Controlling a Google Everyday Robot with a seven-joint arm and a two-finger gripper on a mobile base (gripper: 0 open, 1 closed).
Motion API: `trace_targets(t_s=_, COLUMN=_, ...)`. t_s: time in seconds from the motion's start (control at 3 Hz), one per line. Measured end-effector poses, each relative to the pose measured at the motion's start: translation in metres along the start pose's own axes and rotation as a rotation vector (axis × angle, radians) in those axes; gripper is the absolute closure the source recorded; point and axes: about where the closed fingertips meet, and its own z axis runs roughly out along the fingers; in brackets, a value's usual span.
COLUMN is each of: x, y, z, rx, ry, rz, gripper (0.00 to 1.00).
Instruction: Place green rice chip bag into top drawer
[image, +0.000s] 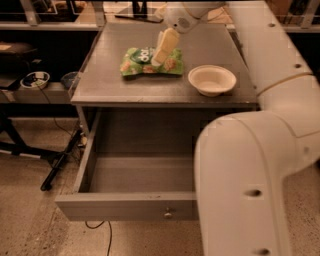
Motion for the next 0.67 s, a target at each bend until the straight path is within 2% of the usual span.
trace_targets(t_s=0.67, x=0.005, y=-0.011, z=0.054, rx=-0.036, ry=-0.011, rz=0.017, gripper=0.00)
